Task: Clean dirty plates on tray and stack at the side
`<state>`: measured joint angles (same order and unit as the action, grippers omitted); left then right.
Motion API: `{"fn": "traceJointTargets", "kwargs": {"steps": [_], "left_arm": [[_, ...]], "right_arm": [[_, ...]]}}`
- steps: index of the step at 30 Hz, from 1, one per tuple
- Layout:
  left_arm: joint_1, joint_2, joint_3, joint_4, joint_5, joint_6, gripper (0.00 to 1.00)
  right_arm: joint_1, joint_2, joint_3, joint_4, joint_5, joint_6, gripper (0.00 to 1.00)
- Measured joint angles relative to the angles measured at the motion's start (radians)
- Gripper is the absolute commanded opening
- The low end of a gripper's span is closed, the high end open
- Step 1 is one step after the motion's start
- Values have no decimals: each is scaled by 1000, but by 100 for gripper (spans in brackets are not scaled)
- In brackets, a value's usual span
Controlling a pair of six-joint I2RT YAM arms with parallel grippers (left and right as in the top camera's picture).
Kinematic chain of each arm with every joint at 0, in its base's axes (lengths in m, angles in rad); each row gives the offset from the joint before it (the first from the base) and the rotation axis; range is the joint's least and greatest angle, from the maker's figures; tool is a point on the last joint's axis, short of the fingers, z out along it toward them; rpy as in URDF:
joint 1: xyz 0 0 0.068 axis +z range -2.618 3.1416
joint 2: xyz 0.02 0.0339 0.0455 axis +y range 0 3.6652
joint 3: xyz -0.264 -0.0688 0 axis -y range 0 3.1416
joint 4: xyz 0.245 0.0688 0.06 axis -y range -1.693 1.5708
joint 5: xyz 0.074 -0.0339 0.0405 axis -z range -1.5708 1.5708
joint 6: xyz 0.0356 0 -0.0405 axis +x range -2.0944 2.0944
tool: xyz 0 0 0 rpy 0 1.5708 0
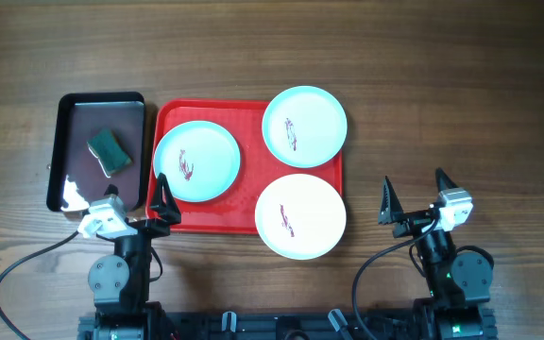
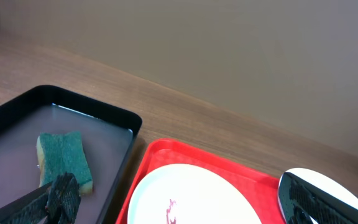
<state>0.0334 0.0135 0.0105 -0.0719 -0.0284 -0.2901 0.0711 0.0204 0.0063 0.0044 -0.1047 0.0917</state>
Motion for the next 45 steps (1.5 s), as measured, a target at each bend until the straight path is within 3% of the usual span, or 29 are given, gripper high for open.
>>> {"fn": "traceJointTargets", "kwargs": {"steps": [45], "left_arm": [[0, 0, 0, 0, 0, 0, 100]], "right_arm": [[0, 0, 0, 0, 4, -53, 100]]}}
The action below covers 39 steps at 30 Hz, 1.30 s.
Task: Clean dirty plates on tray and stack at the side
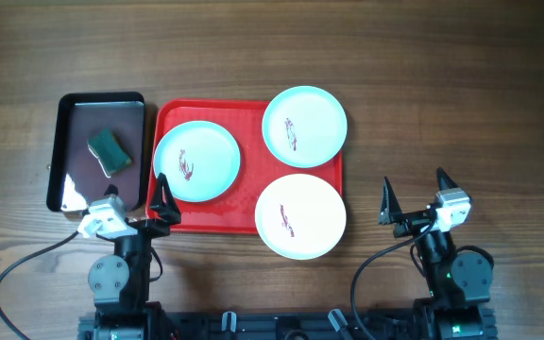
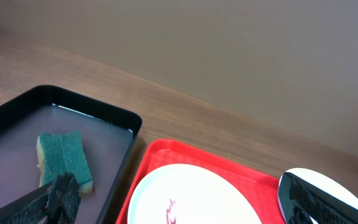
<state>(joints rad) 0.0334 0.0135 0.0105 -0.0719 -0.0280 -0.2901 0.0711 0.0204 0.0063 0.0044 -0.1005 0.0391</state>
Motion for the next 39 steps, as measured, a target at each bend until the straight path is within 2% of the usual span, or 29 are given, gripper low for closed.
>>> {"fn": "traceJointTargets", "kwargs": {"steps": [13, 19, 27, 32, 39], "left_arm": [[0, 0, 0, 0, 0, 0, 100], [0, 0, 0, 0, 0, 0, 100], [0, 2, 19, -19, 0, 0, 100], [0, 68, 135, -82, 16, 0, 100], [0, 323, 453, -269, 31, 0, 100]], "right_arm": [[0, 0, 0, 19, -49, 0, 100], [0, 0, 0, 27, -131, 93, 100], [0, 10, 14, 35, -173, 102, 100], [0, 120, 108, 36, -185, 90, 100], [0, 425, 357, 17, -271, 34, 100]]}}
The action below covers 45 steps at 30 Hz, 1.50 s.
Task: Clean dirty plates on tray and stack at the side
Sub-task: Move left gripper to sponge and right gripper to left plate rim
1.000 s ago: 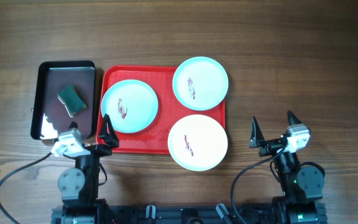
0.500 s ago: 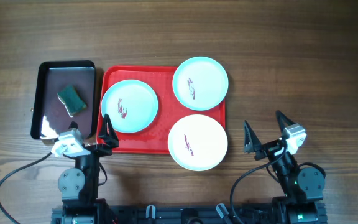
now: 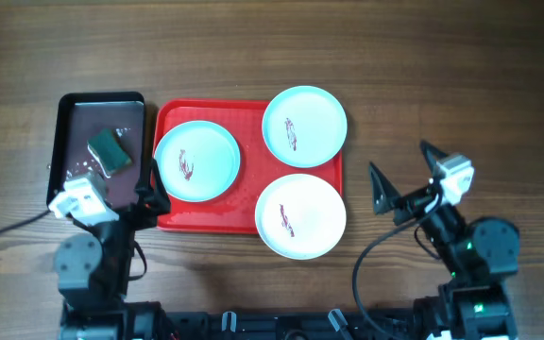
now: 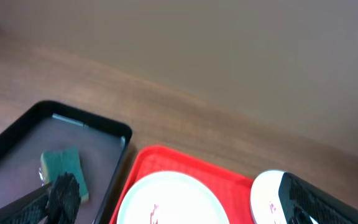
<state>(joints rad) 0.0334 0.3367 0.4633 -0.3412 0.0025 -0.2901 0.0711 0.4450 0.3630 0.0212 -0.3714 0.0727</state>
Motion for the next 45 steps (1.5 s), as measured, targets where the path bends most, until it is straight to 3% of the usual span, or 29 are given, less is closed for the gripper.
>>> {"fn": "traceJointTargets", "kwargs": {"steps": [10, 16, 23, 27, 31, 32, 34, 35, 38, 42, 43, 45], "left_arm": [[0, 529, 574, -501, 31, 0, 100], [0, 901, 934, -923, 84, 0, 100], [0, 1162, 984, -916, 153, 0, 100], [0, 1241, 984, -888, 164, 2, 99], [0, 1257, 999, -874, 105, -25, 98], [2, 1257, 1014, -885, 65, -50, 98], [16, 1257, 1059, -914, -10, -105, 97], [28, 1257, 1077, -923, -37, -123, 96], [101, 1257, 1098, -935, -90, -169, 96], [214, 1257, 1098, -968, -113, -193, 93], [249, 1257, 1098, -979, -117, -196, 93], [287, 1257, 1098, -985, -126, -202, 93]], "right_arm": [[0, 472, 480, -431, -100, -79, 100], [0, 689, 734, -658, -187, -196, 100], [0, 749, 743, -668, -345, -174, 100], [40, 796, 755, -721, -263, -95, 100], [174, 886, 870, -818, -117, -41, 99], [213, 933, 937, -850, -85, -23, 88], [272, 1023, 1051, -891, -45, 12, 73], [302, 1079, 1114, -917, -25, 32, 59], [377, 1252, 1261, -948, 14, 100, 52], [445, 1399, 1304, -927, 44, 168, 47], [466, 1437, 1304, -914, 55, 186, 29], [511, 1512, 1304, -888, 78, 217, 22]]}}
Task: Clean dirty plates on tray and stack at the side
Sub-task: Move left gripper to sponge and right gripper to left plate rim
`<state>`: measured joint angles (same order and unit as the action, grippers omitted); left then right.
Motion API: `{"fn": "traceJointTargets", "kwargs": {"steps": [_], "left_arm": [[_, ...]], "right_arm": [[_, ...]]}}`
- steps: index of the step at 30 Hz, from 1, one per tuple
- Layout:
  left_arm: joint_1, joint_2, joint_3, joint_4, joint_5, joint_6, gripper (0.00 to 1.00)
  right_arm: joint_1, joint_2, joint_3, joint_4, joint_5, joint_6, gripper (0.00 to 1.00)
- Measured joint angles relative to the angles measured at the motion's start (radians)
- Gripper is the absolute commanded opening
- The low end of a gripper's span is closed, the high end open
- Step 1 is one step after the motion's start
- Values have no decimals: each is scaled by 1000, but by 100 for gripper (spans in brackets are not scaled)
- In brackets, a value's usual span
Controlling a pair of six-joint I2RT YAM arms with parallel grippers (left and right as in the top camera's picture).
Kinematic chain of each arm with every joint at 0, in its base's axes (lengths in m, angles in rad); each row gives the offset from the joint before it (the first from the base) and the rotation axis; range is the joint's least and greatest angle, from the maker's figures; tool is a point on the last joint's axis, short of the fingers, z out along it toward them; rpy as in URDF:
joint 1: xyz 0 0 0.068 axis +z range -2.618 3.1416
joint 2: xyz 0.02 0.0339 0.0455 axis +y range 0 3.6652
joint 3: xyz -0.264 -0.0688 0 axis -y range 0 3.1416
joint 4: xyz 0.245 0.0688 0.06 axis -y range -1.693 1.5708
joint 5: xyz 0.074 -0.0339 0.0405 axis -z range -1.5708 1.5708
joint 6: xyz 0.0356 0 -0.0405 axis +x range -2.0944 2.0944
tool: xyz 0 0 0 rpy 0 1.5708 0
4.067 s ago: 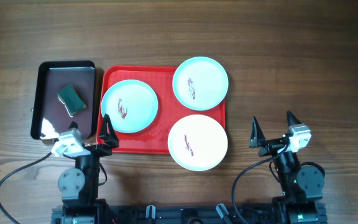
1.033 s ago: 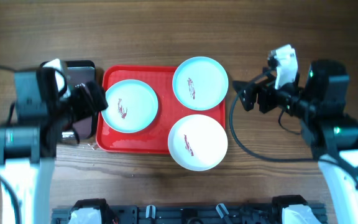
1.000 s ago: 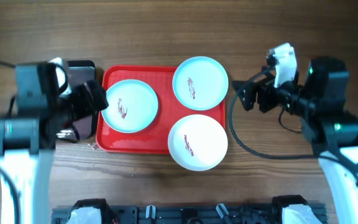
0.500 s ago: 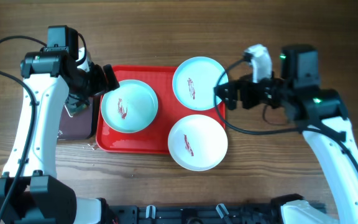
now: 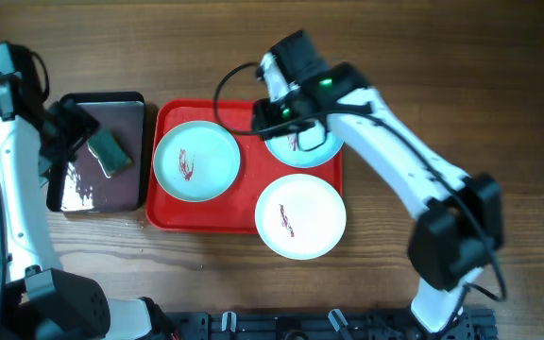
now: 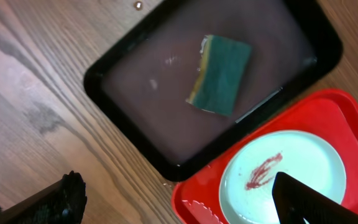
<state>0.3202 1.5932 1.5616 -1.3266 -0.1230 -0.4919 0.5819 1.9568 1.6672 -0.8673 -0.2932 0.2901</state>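
Note:
Three pale plates carry red stains. One (image 5: 196, 161) lies on the red tray (image 5: 244, 219), also seen in the left wrist view as the plate (image 6: 283, 177). A second plate (image 5: 319, 132) lies at the tray's back right corner, and a third (image 5: 300, 215) overhangs its front right corner. A green sponge (image 6: 221, 73) rests in the black water tray (image 6: 135, 106). My left gripper (image 6: 182, 202) hangs open high above that tray's near edge. My right gripper (image 5: 281, 115) is over the back plate's left rim; its jaws are hard to make out.
The black water tray (image 5: 74, 184) stands against the red tray's left side. Bare wooden table (image 5: 461, 85) stretches to the right of the plates and along the back. My right arm (image 5: 395, 161) crosses above the table's right part.
Both arms have left their places near the front edge. The left gripper is now high over the black tray, looking down. The right arm has reached across to the back plate.
At the two oldest moments both grippers rested open and still near the table's front edge. Then both had risen a little and tilted. Now the left one is over the water tray and the right one over the back plate. Plates and sponge lie where they were.

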Motion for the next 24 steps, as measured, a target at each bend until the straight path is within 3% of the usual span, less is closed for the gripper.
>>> {"fn": "traceJointTargets", "kwargs": {"steps": [5, 9, 19, 24], "left_arm": [[14, 0, 0, -2, -19, -1, 92], [14, 3, 0, 3, -30, -3, 100], [14, 44, 0, 6, -37, -7, 100], [14, 77, 0, 6, -37, -8, 100]], "right_arm": [[70, 119, 0, 96, 45, 51, 24], [104, 164, 0, 170, 65, 53, 28], [117, 233, 0, 233, 118, 65, 29], [117, 252, 0, 248, 134, 106, 19]]}}
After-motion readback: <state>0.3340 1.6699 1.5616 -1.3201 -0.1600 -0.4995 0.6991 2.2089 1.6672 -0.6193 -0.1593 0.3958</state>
